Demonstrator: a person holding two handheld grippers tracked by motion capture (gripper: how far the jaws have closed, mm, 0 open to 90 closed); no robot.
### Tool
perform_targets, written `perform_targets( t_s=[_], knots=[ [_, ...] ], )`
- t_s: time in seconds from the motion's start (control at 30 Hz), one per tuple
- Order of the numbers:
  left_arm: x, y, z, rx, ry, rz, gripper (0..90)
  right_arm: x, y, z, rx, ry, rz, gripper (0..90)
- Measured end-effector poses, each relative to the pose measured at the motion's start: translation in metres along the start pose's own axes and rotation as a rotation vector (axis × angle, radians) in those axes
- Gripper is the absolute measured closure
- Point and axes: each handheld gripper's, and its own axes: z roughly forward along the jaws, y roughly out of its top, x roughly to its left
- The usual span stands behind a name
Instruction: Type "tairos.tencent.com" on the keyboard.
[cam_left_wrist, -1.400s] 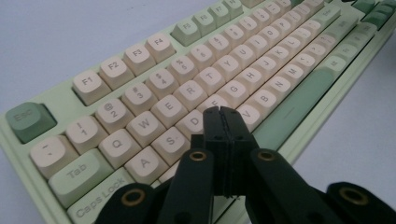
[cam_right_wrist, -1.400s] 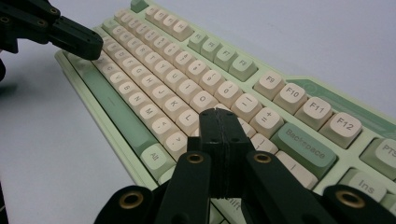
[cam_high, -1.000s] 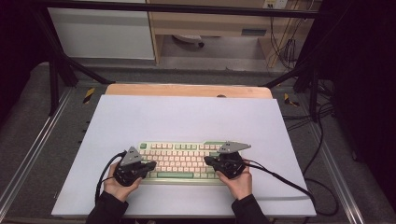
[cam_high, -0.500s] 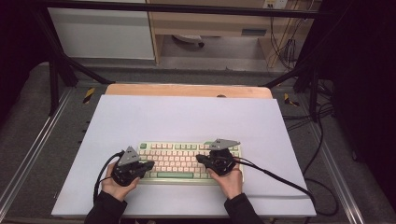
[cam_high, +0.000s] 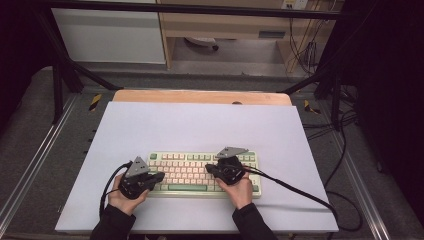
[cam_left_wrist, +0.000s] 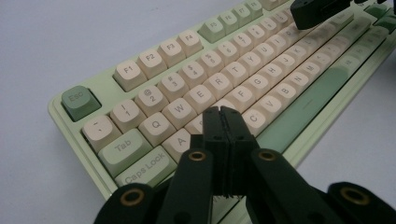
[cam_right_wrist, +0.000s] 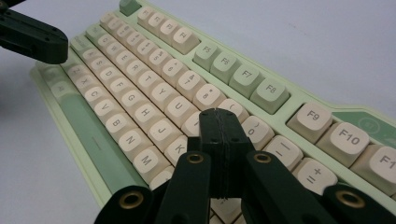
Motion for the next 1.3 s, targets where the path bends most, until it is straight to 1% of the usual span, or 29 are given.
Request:
perform_targets(
  t_s=[0.27,0.5,0.6,0.67,0.77,0.97,1.0,1.17,1.27,1.3],
  knots=[
    [0.000,0.000,0.000,0.002,0.000,0.000,89.4,-0.001,-0.002,0.005,0.015,0.002,0.002,90.0],
    [0.001,0.000,0.000,0.001,0.001,-0.001,89.4,-0.001,-0.002,0.006,0.012,0.008,0.002,90.0],
    [0.000,0.000,0.000,0.000,0.001,0.000,89.4,-0.001,-0.002,0.007,0.011,0.005,-0.002,90.0],
    [0.001,0.000,0.000,0.000,0.001,0.000,89.5,-0.001,-0.003,0.008,0.023,-0.003,-0.005,90.0],
    [0.001,0.000,0.000,-0.001,0.001,-0.001,89.4,-0.001,-0.003,0.008,0.022,-0.001,-0.006,90.0],
    [0.001,0.000,-0.001,-0.004,0.001,-0.003,89.4,0.000,-0.001,0.002,0.004,0.009,-0.001,90.0],
    [0.001,0.000,-0.001,-0.004,0.001,-0.004,89.4,0.000,-0.001,0.002,0.000,0.008,-0.009,90.0],
    [0.001,0.000,-0.001,-0.007,0.003,-0.004,89.4,0.001,0.001,-0.003,-0.008,0.013,-0.008,90.0],
    [0.001,0.000,-0.002,-0.008,0.003,-0.005,89.4,0.002,0.002,-0.006,-0.016,0.014,-0.022,90.0],
    [0.001,0.000,-0.002,-0.008,0.003,-0.005,89.4,0.002,0.002,-0.008,-0.016,0.016,-0.018,90.0]
  ],
)
